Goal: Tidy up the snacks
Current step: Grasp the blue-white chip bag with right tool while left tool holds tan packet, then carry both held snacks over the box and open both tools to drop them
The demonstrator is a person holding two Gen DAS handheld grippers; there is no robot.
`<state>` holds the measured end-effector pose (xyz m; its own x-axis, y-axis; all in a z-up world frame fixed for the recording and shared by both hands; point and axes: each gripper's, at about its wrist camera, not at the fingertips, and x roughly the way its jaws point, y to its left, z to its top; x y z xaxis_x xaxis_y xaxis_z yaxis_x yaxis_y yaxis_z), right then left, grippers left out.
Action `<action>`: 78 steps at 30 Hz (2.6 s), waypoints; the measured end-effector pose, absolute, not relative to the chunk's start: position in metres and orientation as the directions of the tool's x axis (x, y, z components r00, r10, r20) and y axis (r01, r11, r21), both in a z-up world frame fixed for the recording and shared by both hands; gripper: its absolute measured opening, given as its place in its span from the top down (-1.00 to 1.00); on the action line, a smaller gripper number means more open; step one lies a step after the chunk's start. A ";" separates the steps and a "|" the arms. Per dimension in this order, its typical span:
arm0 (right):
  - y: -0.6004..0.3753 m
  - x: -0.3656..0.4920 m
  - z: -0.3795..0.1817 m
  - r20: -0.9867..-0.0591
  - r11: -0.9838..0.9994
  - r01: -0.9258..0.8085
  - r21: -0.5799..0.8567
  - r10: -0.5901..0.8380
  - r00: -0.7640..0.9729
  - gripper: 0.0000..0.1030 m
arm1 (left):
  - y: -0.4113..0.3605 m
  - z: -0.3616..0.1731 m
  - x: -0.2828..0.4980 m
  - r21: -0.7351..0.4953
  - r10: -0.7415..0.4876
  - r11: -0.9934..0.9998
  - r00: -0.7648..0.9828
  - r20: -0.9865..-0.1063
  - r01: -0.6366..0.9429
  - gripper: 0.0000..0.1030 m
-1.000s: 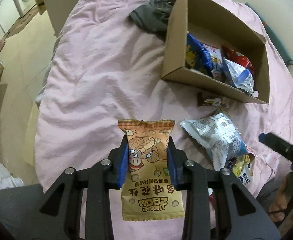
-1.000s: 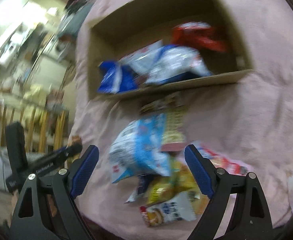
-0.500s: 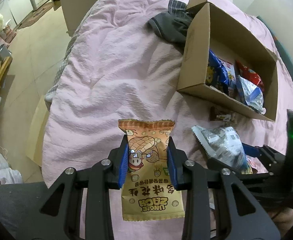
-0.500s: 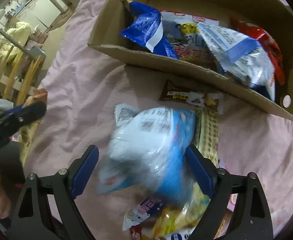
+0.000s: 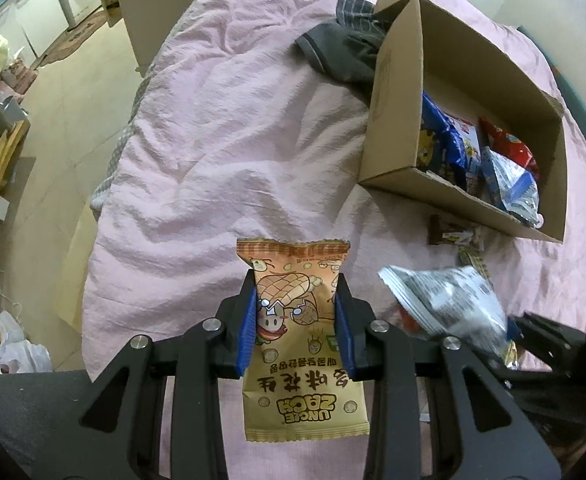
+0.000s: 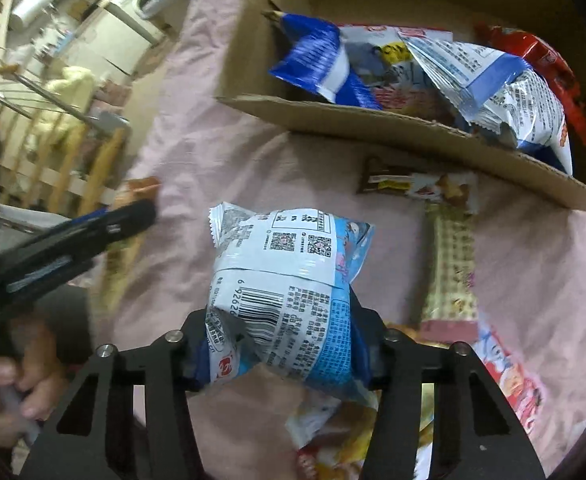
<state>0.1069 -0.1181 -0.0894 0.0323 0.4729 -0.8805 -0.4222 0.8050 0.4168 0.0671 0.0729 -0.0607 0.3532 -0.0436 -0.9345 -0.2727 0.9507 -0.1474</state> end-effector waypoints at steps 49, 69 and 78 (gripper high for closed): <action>-0.212 0.252 -0.042 -0.755 0.845 -0.174 0.506 0.531 0.386 -0.06 | -0.029 0.007 0.220 -0.066 -0.055 0.998 0.536 -0.843 -0.001 0.42; -0.234 0.262 -0.056 -0.686 0.773 -0.096 0.627 0.606 0.403 -0.24 | -0.042 -0.009 0.257 -0.066 -0.057 0.998 0.520 -0.852 0.001 0.41; -0.242 0.255 -0.035 -0.640 0.763 -0.121 0.635 0.608 0.470 -0.74 | -0.041 -0.003 0.259 -0.063 -0.044 0.998 0.531 -0.846 -0.018 0.39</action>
<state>0.2545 -0.2425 -0.0347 0.4700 0.6076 -0.6403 -0.1213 0.7630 0.6349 0.2589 -0.0414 -0.0028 0.5306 -0.0441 -0.8465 -0.0177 0.9978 -0.0631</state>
